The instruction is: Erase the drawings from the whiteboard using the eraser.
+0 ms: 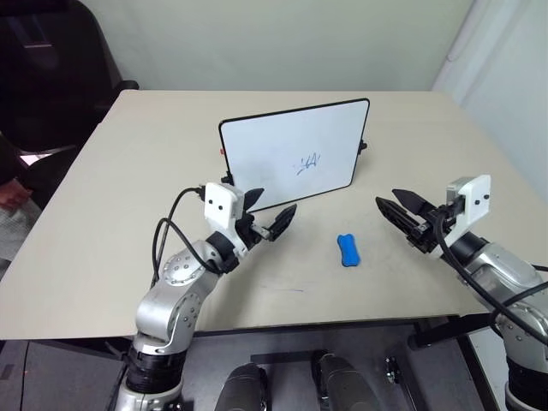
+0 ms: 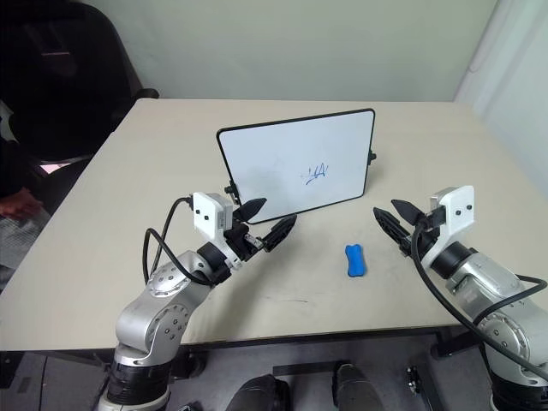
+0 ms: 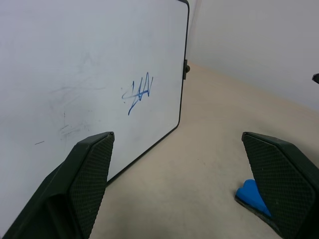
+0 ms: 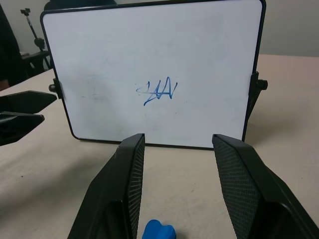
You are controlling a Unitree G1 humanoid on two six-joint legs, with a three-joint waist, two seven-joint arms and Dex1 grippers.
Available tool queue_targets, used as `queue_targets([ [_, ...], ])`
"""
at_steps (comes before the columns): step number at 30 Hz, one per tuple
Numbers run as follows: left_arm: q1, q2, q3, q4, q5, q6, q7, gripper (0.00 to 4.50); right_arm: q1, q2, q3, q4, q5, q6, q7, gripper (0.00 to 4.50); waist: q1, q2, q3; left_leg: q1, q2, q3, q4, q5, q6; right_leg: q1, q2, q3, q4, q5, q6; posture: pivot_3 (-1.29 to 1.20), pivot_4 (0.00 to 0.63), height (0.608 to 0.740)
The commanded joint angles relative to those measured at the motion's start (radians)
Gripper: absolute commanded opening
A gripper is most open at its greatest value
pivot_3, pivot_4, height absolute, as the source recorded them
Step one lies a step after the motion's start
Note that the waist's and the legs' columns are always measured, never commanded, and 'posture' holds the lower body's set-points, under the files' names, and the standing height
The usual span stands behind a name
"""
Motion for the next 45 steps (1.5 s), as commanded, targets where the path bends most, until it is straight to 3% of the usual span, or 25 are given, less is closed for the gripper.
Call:
queue_targets([
  [1, -0.007, -0.001, 0.004, -0.016, -0.003, -0.023, -0.008, 4.50, -0.021, -0.014, -0.016, -0.019, 0.002, -0.008, -0.007, 2.27, 0.000, 0.000, 0.000, 0.000, 0.000, 0.000, 0.000, 0.000, 0.000, 0.000, 0.000, 0.000, 0.000, 0.000, 0.000, 0.00, 0.150, 0.740],
  [7, -0.010, 0.000, 0.001, -0.012, 0.001, -0.024, -0.007, 4.50, -0.011, -0.021, -0.025, -0.024, 0.008, 0.009, -0.023, 2.27, 0.000, 0.000, 0.000, 0.000, 0.000, 0.000, 0.000, 0.000, 0.000, 0.000, 0.000, 0.000, 0.000, 0.000, 0.000, 0.00, 0.150, 0.740],
  [13, -0.013, 0.000, 0.003, -0.007, 0.000, -0.023, -0.008, 4.50, -0.024, -0.027, 0.015, 0.026, -0.016, 0.190, -0.146, 2.27, 0.000, 0.000, 0.000, 0.000, 0.000, 0.000, 0.000, 0.000, 0.000, 0.000, 0.000, 0.000, 0.000, -0.001, 0.001, 0.00, 0.150, 0.740],
  [16, -0.014, -0.004, -0.001, -0.011, -0.003, -0.019, -0.005, 4.50, -0.048, -0.016, 0.021, 0.032, 0.008, 0.262, -0.176, 2.87, 0.000, 0.000, 0.000, 0.000, 0.000, 0.000, 0.000, 0.000, 0.000, 0.000, 0.000, 0.000, 0.000, 0.000, 0.001, 0.00, 0.150, 0.740],
  [21, -0.010, -0.004, 0.004, -0.015, -0.009, -0.013, -0.003, 4.50, -0.113, -0.014, 0.045, 0.032, 0.063, 0.479, -0.215, 4.48, 0.000, 0.000, 0.000, 0.000, 0.000, 0.000, 0.000, 0.000, 0.000, 0.000, 0.000, 0.000, 0.000, 0.000, 0.002, 0.00, 0.150, 0.740],
  [32, -0.011, 0.000, 0.006, -0.018, -0.005, -0.014, 0.001, 4.50, -0.234, 0.102, 0.152, 0.045, 0.008, 0.655, -0.295, 4.48, 0.002, 0.000, 0.000, 0.000, 0.000, 0.000, 0.000, -0.001, 0.002, -0.001, 0.000, -0.002, 0.000, -0.001, 0.002, 0.00, 0.150, 0.740],
  [45, 0.000, -0.003, 0.008, -0.031, -0.008, -0.008, 0.013, 4.50, -0.209, 0.066, 0.278, 0.046, -0.093, 0.724, -0.259, 4.48, 0.001, 0.000, 0.000, 0.000, 0.000, 0.001, 0.000, -0.003, 0.002, -0.002, 0.000, -0.002, 0.000, 0.002, -0.002, 0.00, 0.150, 0.740],
])
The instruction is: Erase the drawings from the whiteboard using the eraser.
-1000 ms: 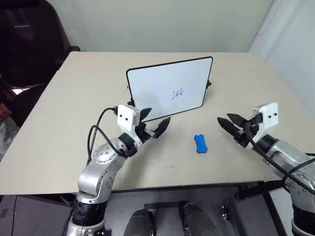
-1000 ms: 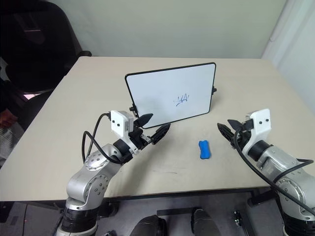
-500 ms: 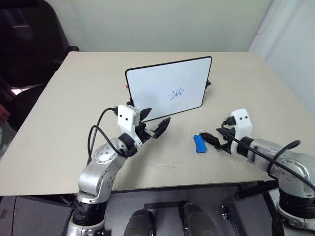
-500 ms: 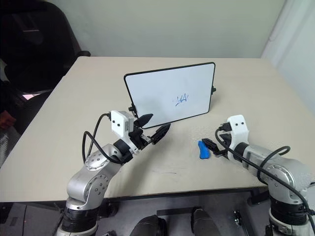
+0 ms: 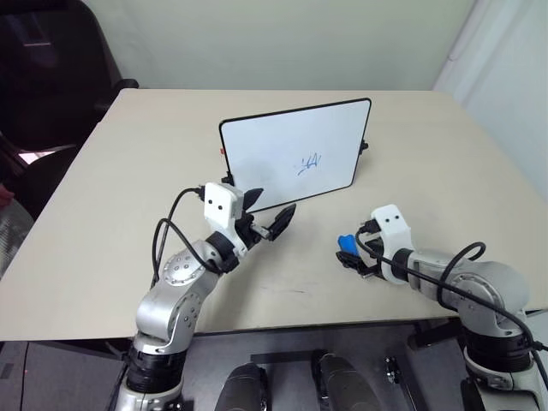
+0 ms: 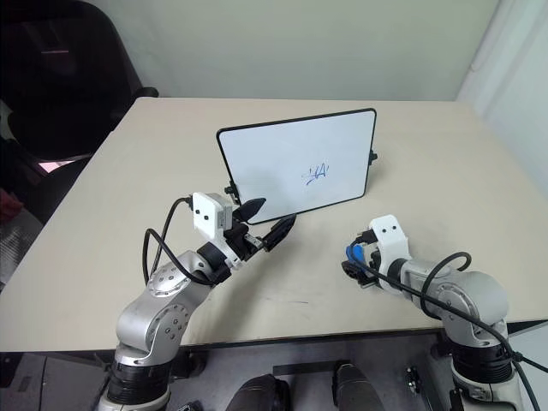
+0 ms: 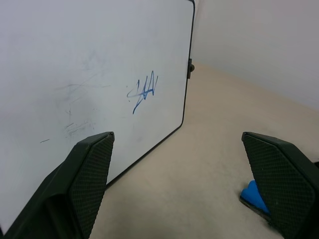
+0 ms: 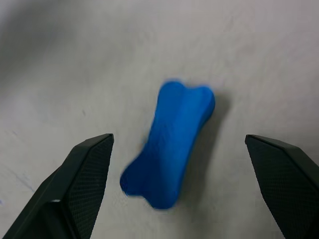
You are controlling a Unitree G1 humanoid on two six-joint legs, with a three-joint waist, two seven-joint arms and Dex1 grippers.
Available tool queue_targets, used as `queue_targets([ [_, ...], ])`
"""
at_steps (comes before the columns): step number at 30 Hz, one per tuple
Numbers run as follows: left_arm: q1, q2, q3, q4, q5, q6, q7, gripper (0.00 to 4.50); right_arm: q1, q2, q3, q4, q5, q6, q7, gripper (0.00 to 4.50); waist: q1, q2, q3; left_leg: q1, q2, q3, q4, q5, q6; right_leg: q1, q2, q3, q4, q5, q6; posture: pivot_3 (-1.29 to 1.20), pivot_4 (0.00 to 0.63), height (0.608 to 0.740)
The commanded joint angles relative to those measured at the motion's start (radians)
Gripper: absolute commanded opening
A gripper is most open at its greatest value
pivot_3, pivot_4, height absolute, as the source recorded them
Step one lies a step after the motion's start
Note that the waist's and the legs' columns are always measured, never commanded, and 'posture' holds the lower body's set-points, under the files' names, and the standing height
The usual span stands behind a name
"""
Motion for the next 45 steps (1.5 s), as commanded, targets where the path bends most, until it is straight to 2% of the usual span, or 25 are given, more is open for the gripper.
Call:
queue_targets([
  [1, 0.001, -0.003, 0.009, -0.038, -0.008, -0.006, 0.007, 4.50, 0.001, -0.011, 0.015, -0.038, -0.007, 0.017, 0.031, 4.48, 0.000, 0.000, 0.000, 0.000, 0.000, 0.000, 0.000, 0.000, 0.000, 0.000, 0.000, 0.000, 0.000, 0.000, 0.000, 0.00, 0.150, 0.740],
  [7, 0.004, -0.004, 0.009, -0.041, -0.010, -0.004, 0.011, 4.50, -0.003, -0.001, 0.024, -0.037, -0.030, 0.025, 0.037, 4.48, 0.000, 0.000, 0.000, 0.000, 0.000, 0.000, 0.000, 0.000, 0.000, 0.000, 0.000, 0.000, 0.000, -0.001, 0.001, 0.00, 0.150, 0.740],
  [8, 0.004, -0.004, 0.008, -0.041, -0.010, -0.004, 0.011, 4.50, -0.005, -0.003, 0.027, -0.035, -0.036, 0.025, 0.039, 4.31, 0.000, 0.000, 0.000, 0.000, 0.000, 0.000, 0.000, 0.000, 0.000, 0.000, 0.000, 0.000, 0.000, -0.001, 0.001, 0.00, 0.150, 0.740],
  [12, 0.005, -0.004, 0.008, -0.044, -0.012, -0.002, 0.012, 4.50, -0.005, -0.013, 0.035, -0.041, -0.047, 0.026, 0.054, 3.26, 0.000, 0.000, 0.000, 0.000, 0.000, 0.000, 0.000, 0.000, 0.000, 0.000, 0.000, 0.000, 0.000, -0.001, 0.001, 0.00, 0.150, 0.740],
  [16, 0.006, -0.004, 0.008, -0.044, -0.014, -0.002, 0.012, 4.50, 0.001, -0.013, 0.027, -0.050, -0.051, 0.028, 0.066, 1.93, 0.000, 0.000, 0.000, 0.000, 0.000, 0.000, 0.000, 0.000, 0.000, 0.000, 0.000, 0.000, 0.000, -0.001, 0.001, 0.00, 0.150, 0.740],
  [29, 0.024, -0.004, 0.011, 0.001, -0.012, -0.039, -0.025, 4.50, -0.058, -0.058, -0.094, -0.077, -0.062, -0.037, 0.133, 1.93, 0.000, 0.000, 0.000, 0.000, 0.000, 0.000, 0.000, 0.000, 0.000, 0.000, 0.000, 0.001, 0.000, -0.001, 0.001, 0.00, 0.150, 0.740],
  [34, 0.031, -0.004, 0.011, 0.012, -0.007, -0.056, -0.036, 4.50, -0.052, -0.064, -0.078, -0.071, -0.063, -0.040, 0.148, 1.93, 0.000, 0.000, 0.000, 0.000, 0.000, 0.000, -0.001, 0.000, 0.000, -0.001, 0.000, 0.001, 0.000, -0.001, 0.000, 0.00, 0.150, 0.740],
  [37, 0.032, -0.005, 0.010, 0.012, -0.005, -0.058, -0.035, 4.50, -0.042, -0.064, -0.067, -0.055, -0.078, -0.046, 0.144, 1.40, 0.001, 0.000, 0.000, 0.000, 0.000, 0.000, -0.001, 0.000, 0.000, -0.001, 0.000, 0.001, 0.000, -0.001, -0.001, 0.00, 0.150, 0.740],
  [40, 0.034, -0.005, 0.009, 0.007, -0.005, -0.056, -0.032, 4.50, -0.034, -0.062, -0.067, -0.053, -0.087, -0.053, 0.145, 0.65, 0.001, 0.000, 0.000, 0.000, -0.001, 0.000, -0.001, -0.001, 0.000, -0.001, 0.000, 0.001, 0.000, -0.002, -0.001, 0.00, 0.150, 0.740],
  [45, 0.037, -0.004, 0.009, 0.001, -0.007, -0.053, -0.030, 4.50, -0.026, -0.074, -0.072, -0.054, -0.090, -0.074, 0.159, 0.65, 0.001, 0.000, 0.000, 0.000, 0.000, 0.000, -0.001, -0.002, 0.000, -0.001, 0.000, 0.001, 0.000, -0.002, -0.001, 0.00, 0.150, 0.740],
])
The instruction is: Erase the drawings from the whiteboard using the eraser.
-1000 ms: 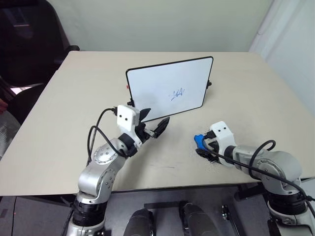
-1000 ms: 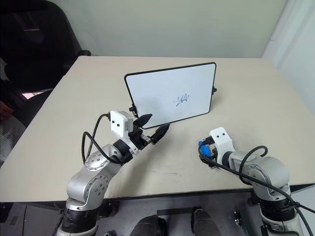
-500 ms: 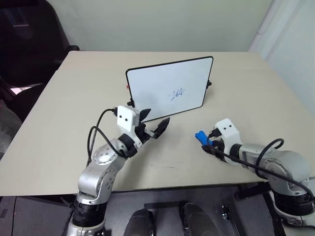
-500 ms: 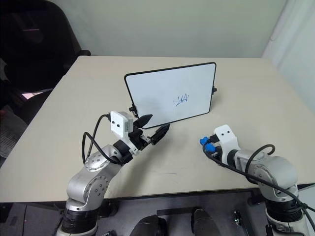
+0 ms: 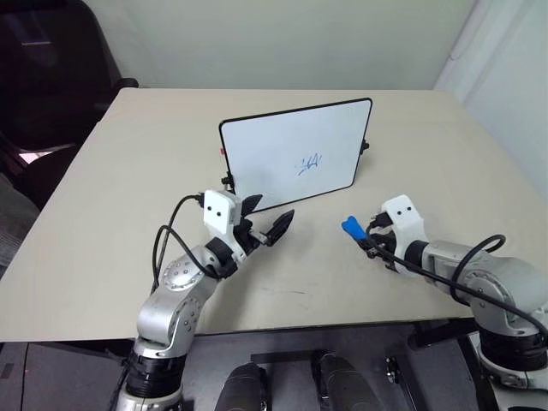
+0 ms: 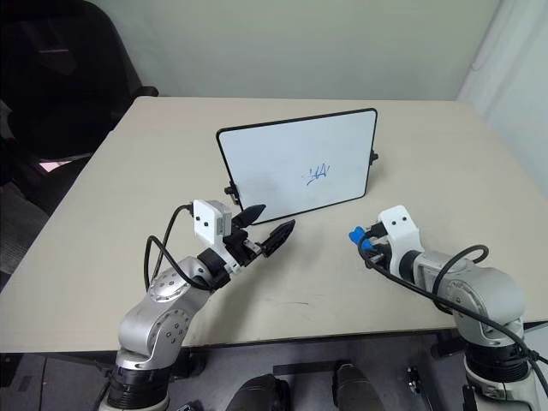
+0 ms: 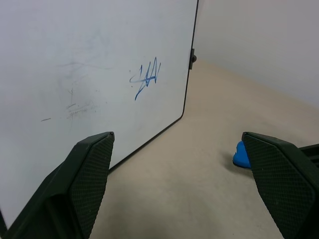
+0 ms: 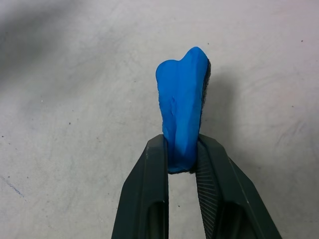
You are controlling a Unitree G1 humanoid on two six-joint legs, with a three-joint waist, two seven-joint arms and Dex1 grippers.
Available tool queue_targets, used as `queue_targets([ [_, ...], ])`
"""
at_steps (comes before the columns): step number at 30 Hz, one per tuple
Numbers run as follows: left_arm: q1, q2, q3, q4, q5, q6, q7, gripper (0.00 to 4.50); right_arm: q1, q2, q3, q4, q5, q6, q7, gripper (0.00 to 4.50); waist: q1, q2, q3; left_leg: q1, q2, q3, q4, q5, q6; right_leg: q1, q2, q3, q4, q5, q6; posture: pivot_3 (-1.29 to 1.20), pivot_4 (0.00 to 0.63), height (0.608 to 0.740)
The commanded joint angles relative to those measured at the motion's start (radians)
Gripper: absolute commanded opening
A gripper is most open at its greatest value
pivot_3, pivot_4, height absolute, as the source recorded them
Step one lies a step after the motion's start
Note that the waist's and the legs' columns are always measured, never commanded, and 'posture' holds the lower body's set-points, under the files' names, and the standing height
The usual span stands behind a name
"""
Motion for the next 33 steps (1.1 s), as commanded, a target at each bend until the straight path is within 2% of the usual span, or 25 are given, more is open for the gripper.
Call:
queue_targets([
  [1, 0.000, -0.002, 0.009, -0.027, -0.006, -0.017, -0.001, 4.50, -0.002, -0.019, -0.021, -0.016, -0.016, -0.028, 0.015, 0.65, 0.000, 0.000, 0.000, 0.000, 0.000, 0.000, 0.000, 0.000, 0.000, 0.000, 0.000, 0.000, 0.000, 0.000, 0.000, 0.00, 0.150, 0.740],
  [5, 0.001, -0.002, 0.009, -0.027, -0.008, -0.019, -0.003, 4.50, -0.009, -0.019, -0.028, -0.008, -0.025, -0.064, 0.015, 0.65, 0.000, 0.000, 0.000, 0.000, 0.000, 0.000, 0.000, 0.000, 0.000, 0.000, 0.000, 0.000, 0.000, 0.000, 0.000, 0.00, 0.150, 0.740],
  [11, -0.007, -0.008, 0.009, -0.021, -0.010, -0.019, -0.001, 4.50, -0.108, 0.087, -0.046, 0.053, -0.061, -0.231, -0.012, 0.65, -0.005, 0.000, 0.000, 0.000, 0.000, 0.000, 0.000, 0.000, 0.000, -0.001, 0.000, 0.000, 0.001, 0.000, 0.000, 0.00, 0.150, 0.740],
  [17, -0.026, -0.011, 0.012, -0.014, -0.010, -0.014, 0.001, 4.50, -0.265, 0.201, 0.022, 0.296, -0.169, -0.385, -0.053, 0.65, -0.005, 0.000, 0.000, 0.000, 0.000, 0.000, 0.000, 0.000, 0.001, -0.002, 0.000, 0.000, 0.002, 0.001, -0.002, 0.00, 0.150, 0.740],
  [23, -0.035, -0.012, 0.013, -0.016, -0.010, -0.008, 0.007, 4.50, -0.371, 0.268, 0.067, 0.470, -0.238, -0.509, -0.031, 0.65, 0.000, 0.000, 0.000, 0.000, 0.000, 0.000, -0.001, 0.000, 0.000, -0.003, 0.000, -0.001, 0.002, 0.001, -0.005, 0.00, 0.150, 0.740],
  [33, -0.019, -0.008, 0.023, -0.026, -0.008, -0.011, 0.009, 4.50, -0.432, 0.316, 0.086, 0.532, -0.262, -0.557, 0.013, 0.65, -0.022, 0.000, 0.000, -0.001, 0.001, 0.001, 0.000, 0.001, -0.001, -0.005, 0.000, 0.001, 0.006, 0.002, -0.008, 0.00, 0.150, 0.740],
])
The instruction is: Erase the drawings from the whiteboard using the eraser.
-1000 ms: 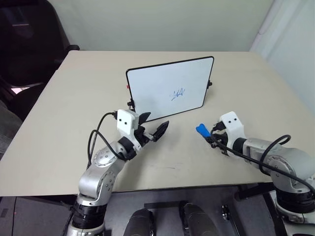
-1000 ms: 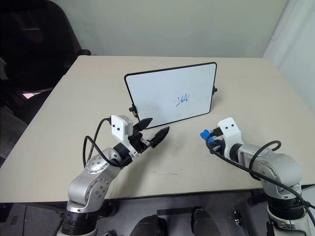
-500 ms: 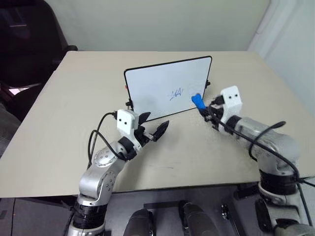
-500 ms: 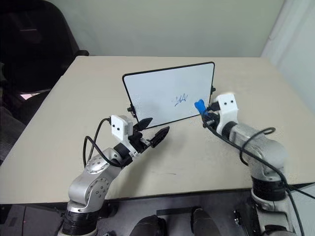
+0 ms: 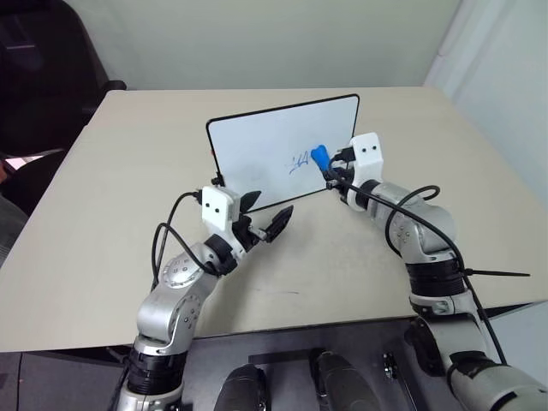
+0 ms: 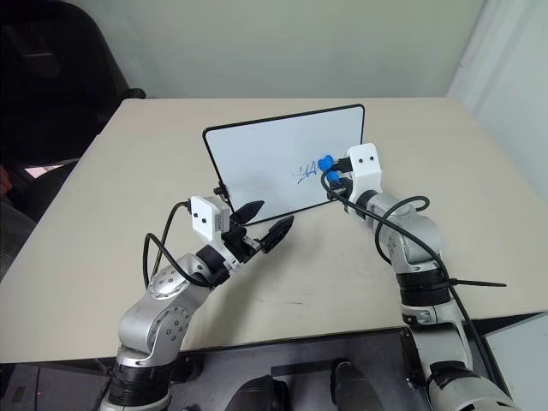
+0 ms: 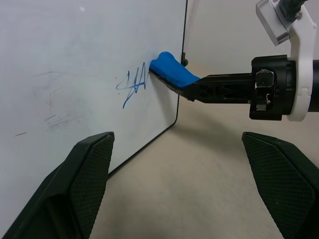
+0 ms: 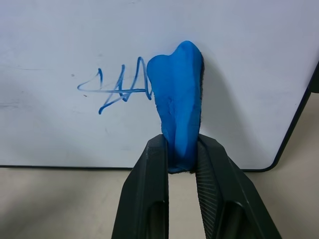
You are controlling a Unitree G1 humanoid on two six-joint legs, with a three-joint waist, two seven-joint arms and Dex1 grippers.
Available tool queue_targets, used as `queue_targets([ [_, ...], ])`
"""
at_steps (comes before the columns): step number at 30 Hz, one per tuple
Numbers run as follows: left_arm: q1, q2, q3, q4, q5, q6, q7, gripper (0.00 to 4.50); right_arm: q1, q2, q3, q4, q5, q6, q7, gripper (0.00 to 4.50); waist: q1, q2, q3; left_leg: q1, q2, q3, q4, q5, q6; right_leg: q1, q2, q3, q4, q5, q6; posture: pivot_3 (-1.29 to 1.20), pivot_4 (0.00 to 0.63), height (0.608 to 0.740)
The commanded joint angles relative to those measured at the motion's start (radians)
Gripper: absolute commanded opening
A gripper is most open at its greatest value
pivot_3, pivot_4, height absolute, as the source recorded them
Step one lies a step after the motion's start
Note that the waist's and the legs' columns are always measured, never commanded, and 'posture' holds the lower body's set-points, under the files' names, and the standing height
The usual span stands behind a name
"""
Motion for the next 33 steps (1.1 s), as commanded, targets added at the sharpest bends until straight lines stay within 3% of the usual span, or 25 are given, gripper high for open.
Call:
queue_targets([
  [1, -0.001, 0.002, 0.010, -0.030, -0.007, -0.011, 0.002, 4.50, -0.052, 0.018, -0.002, -0.040, 0.005, -0.037, 0.025, 0.65, -0.002, 0.000, 0.000, 0.000, 0.000, 0.000, 0.000, 0.000, 0.000, 0.000, 0.000, 0.000, 0.001, 0.000, 0.000, 0.00, 0.150, 0.740],
  [12, -0.015, -0.002, 0.010, -0.063, -0.016, 0.024, 0.029, 4.50, -0.034, 0.011, 0.062, -0.105, 0.005, 0.013, 0.115, 0.65, -0.001, 0.000, 0.000, 0.000, 0.000, 0.000, 0.000, 0.002, -0.001, -0.003, 0.000, -0.001, 0.006, -0.001, -0.003, 0.00, 0.150, 0.740],
  [21, -0.018, 0.000, 0.012, -0.081, -0.021, 0.044, 0.041, 4.50, -0.123, 0.026, -0.005, -0.038, 0.000, -0.015, 0.085, 0.65, 0.003, 0.000, 0.000, 0.000, 0.000, 0.000, 0.000, 0.001, -0.002, -0.003, 0.000, 0.000, 0.006, -0.002, -0.003, 0.00, 0.150, 0.740],
  [33, -0.016, 0.002, 0.008, -0.070, -0.011, 0.032, 0.032, 4.50, -0.062, 0.023, 0.078, 0.057, -0.052, -0.007, 0.121, 0.65, 0.004, 0.000, 0.000, 0.000, 0.000, 0.000, 0.001, 0.002, -0.003, -0.004, 0.000, 0.000, 0.011, -0.002, -0.004, 0.00, 0.150, 0.740],
])
